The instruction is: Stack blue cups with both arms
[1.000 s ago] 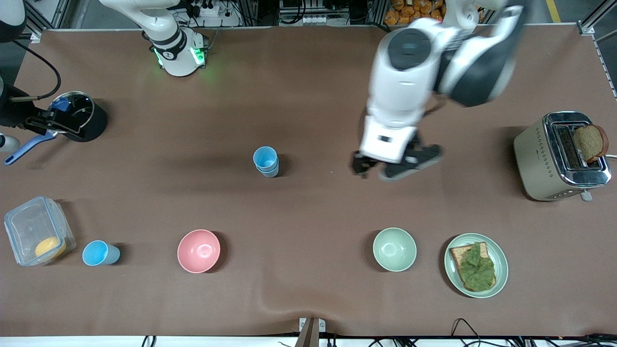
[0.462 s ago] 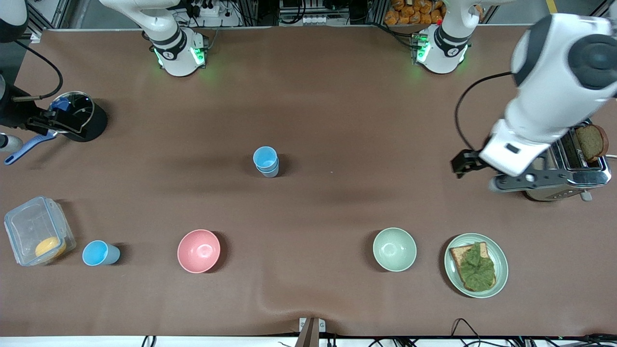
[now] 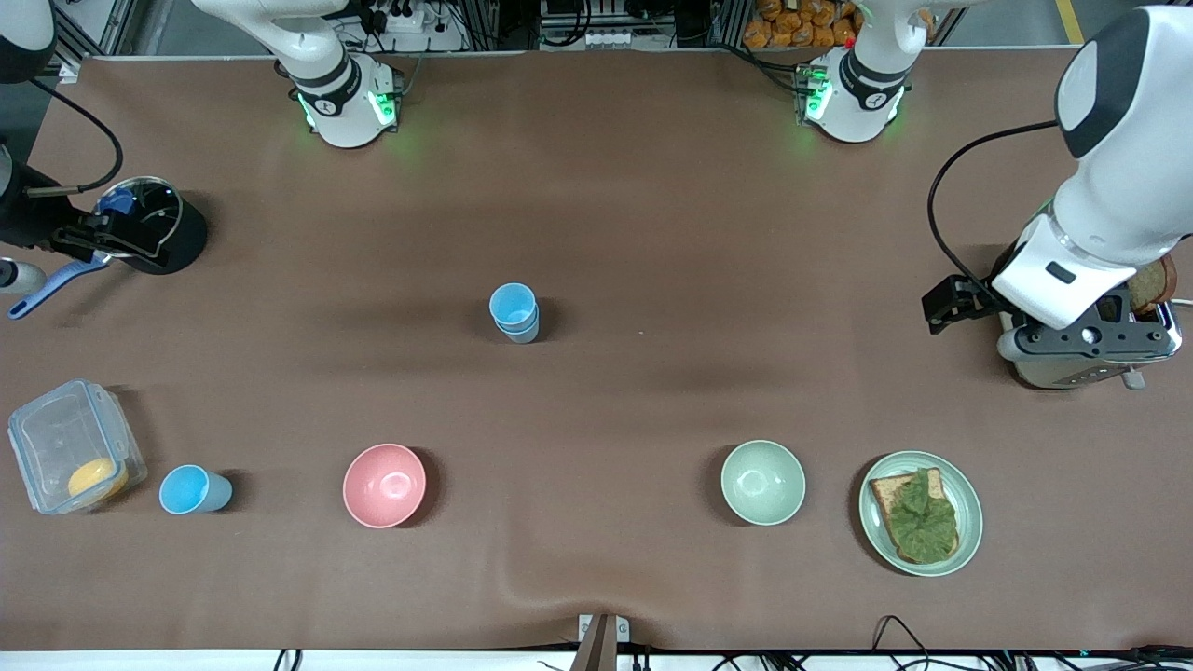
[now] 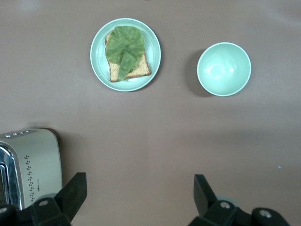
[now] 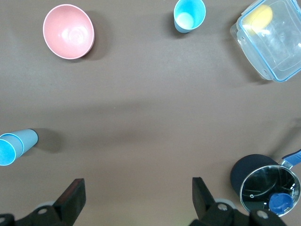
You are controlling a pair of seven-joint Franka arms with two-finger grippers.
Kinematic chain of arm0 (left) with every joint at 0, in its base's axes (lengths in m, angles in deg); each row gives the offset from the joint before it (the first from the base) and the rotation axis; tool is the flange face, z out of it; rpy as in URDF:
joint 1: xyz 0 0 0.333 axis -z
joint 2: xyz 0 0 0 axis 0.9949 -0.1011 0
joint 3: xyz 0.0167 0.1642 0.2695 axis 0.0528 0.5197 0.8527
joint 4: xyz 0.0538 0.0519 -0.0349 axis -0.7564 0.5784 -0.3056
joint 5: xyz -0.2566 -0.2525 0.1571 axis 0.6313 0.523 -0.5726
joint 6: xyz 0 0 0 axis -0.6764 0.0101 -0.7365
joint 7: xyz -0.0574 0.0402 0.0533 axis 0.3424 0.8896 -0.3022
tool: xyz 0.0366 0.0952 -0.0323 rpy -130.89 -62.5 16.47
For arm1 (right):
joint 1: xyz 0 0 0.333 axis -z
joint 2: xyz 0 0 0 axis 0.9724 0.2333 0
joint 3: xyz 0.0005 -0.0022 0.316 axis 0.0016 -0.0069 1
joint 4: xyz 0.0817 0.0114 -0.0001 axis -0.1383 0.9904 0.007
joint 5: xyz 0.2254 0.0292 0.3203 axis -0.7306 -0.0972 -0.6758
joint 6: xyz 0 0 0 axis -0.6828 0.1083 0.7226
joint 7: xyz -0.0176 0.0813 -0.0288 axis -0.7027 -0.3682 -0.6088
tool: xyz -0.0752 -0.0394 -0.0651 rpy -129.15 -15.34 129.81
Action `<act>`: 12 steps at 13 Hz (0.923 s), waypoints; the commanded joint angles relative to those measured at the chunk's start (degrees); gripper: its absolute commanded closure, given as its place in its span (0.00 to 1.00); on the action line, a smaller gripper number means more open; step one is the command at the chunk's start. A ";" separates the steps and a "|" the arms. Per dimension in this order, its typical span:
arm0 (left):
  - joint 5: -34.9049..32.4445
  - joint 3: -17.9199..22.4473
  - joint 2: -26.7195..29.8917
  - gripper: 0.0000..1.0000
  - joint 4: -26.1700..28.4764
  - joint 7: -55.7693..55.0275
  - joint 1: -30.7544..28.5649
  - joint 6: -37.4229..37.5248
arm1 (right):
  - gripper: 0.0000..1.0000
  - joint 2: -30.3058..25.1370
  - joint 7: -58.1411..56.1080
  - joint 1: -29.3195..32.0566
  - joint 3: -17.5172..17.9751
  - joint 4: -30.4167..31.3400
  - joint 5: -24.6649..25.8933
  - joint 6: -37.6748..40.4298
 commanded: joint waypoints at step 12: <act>3.78 5.13 8.43 0.00 4.41 9.13 1.21 3.40 | 0.00 -0.52 0.02 0.51 0.67 0.67 0.82 -0.22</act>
